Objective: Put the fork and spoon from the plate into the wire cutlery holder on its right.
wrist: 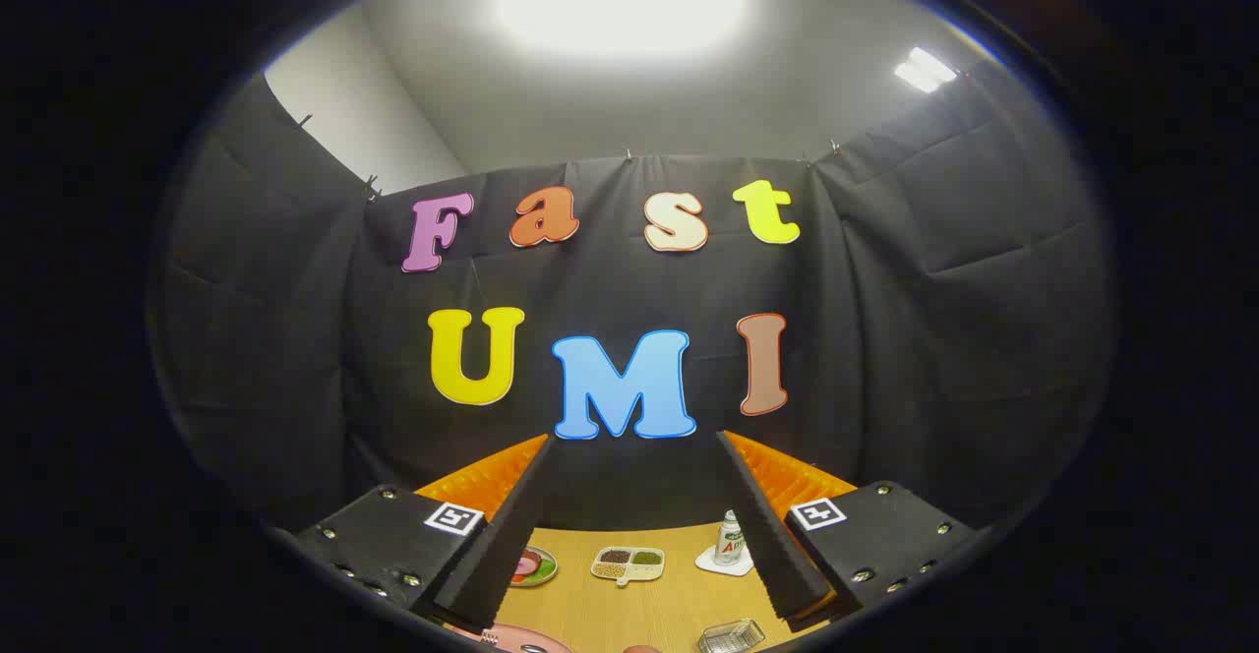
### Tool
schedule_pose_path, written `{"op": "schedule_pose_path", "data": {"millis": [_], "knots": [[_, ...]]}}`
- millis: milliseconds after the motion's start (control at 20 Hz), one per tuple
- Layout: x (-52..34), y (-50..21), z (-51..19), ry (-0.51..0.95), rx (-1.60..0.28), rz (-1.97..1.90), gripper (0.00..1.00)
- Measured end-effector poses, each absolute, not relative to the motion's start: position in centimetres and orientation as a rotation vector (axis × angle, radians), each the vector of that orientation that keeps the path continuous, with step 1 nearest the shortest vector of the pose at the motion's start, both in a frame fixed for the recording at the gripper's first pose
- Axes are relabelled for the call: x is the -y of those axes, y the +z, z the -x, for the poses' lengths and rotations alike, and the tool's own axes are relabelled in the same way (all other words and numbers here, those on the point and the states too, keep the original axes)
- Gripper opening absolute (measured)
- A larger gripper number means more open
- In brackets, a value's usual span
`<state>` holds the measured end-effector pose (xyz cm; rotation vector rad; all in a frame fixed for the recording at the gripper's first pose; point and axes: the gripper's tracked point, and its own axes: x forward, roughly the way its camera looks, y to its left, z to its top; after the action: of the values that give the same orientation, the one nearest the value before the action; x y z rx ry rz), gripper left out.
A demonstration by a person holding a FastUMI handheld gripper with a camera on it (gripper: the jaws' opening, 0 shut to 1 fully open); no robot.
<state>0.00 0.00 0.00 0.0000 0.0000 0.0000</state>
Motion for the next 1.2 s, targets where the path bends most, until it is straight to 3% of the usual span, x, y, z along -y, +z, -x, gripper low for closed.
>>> {"op": "schedule_pose_path", "data": {"millis": [950, 1200], "knots": [[-0.4, -0.7, -0.2, 0.019, -0.014, 0.009, 0.98], [-2.9, -6.7, -1.5, 0.074, -0.153, 0.045, 0.98]]}}
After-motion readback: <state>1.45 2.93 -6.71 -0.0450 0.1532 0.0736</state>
